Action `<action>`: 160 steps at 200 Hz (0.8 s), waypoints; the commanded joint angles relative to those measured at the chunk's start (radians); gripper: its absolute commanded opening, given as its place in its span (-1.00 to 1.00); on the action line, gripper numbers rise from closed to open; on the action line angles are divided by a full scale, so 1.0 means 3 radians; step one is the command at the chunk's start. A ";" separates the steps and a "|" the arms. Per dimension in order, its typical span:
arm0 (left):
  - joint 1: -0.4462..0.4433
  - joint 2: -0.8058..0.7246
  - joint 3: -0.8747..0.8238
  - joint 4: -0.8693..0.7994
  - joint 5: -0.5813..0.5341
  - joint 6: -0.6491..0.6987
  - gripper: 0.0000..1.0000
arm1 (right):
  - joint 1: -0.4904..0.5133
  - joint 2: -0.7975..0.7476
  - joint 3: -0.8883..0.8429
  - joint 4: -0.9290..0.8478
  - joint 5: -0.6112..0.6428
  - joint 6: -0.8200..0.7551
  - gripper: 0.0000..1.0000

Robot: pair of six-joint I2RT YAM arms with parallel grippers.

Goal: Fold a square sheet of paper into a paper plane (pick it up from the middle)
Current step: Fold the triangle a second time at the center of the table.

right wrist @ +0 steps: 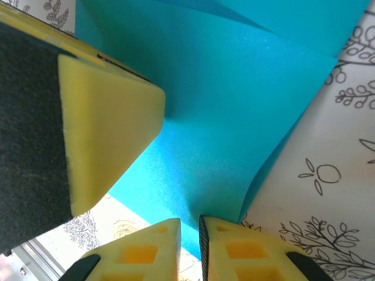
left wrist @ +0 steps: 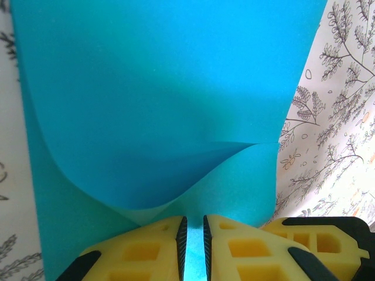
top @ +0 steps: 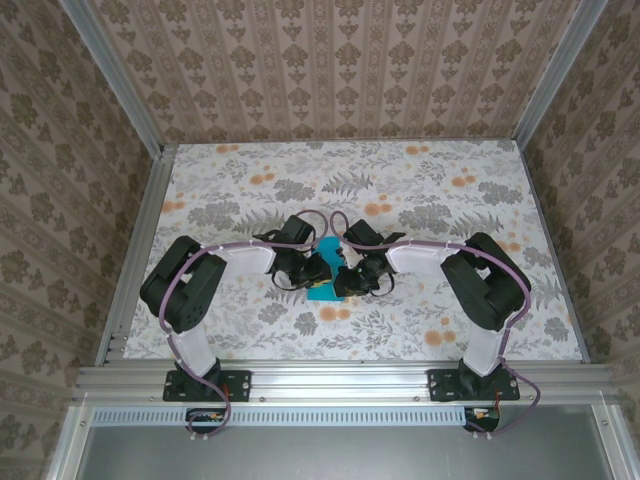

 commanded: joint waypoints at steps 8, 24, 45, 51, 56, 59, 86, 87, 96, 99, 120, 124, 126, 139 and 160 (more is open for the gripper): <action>-0.0018 0.0083 -0.0023 -0.0231 -0.0148 -0.0031 -0.61 | -0.0011 -0.0013 -0.0032 -0.0269 -0.0119 -0.0070 -0.63; -0.0018 0.0083 -0.0022 -0.0232 -0.0148 -0.0029 -0.61 | -0.0011 -0.0016 -0.0037 -0.0324 -0.0102 -0.0109 -0.64; -0.0016 0.0083 -0.0022 -0.0231 -0.0152 -0.0028 -0.61 | -0.0011 -0.0005 -0.0061 -0.0379 -0.0068 -0.0145 -0.67; -0.0015 0.0083 -0.0023 -0.0232 -0.0154 -0.0030 -0.61 | -0.0011 -0.0004 -0.0062 -0.0393 -0.0058 -0.0150 -0.67; -0.0018 0.0081 -0.0022 -0.0232 -0.0156 -0.0031 -0.61 | -0.0011 -0.0002 -0.0074 -0.0402 -0.0059 -0.0156 -0.68; -0.0015 0.0083 -0.0025 -0.0232 -0.0154 -0.0030 -0.61 | -0.0011 -0.0005 -0.0078 -0.0406 -0.0057 -0.0158 -0.68; -0.0018 0.0083 -0.0030 -0.0231 -0.0153 -0.0030 -0.61 | -0.0011 -0.0017 -0.0118 -0.0451 -0.0051 -0.0183 -0.71; -0.0018 0.0083 -0.0030 -0.0234 -0.0154 -0.0030 -0.61 | -0.0011 -0.0021 -0.0118 -0.0452 -0.0051 -0.0181 -0.71; -0.0018 0.0088 -0.0030 -0.0232 -0.0154 -0.0029 -0.61 | -0.0011 -0.0030 -0.0129 -0.0468 -0.0045 -0.0184 -0.73; -0.0016 0.0088 -0.0029 -0.0228 -0.0151 -0.0030 -0.61 | -0.0011 -0.0036 -0.0133 -0.0477 -0.0042 -0.0188 -0.74; -0.0016 0.0088 -0.0030 -0.0226 -0.0154 -0.0030 -0.61 | -0.0011 -0.0048 -0.0140 -0.0527 -0.0040 -0.0209 -0.75; -0.0018 0.0088 -0.0028 -0.0223 -0.0154 -0.0030 -0.61 | -0.0011 -0.0057 -0.0140 -0.0533 -0.0042 -0.0214 -0.75; -0.0018 0.0088 -0.0030 -0.0225 -0.0154 -0.0032 -0.61 | -0.0011 -0.0061 -0.0142 -0.0537 -0.0040 -0.0212 -0.76; -0.0018 0.0088 -0.0027 -0.0227 -0.0154 -0.0032 -0.61 | -0.0011 -0.0109 -0.0141 -0.0561 -0.0045 -0.0228 -0.76; -0.0018 0.0088 -0.0034 -0.0225 -0.0154 -0.0037 -0.62 | -0.0015 -0.0195 -0.0139 -0.0600 -0.0054 -0.0246 -0.75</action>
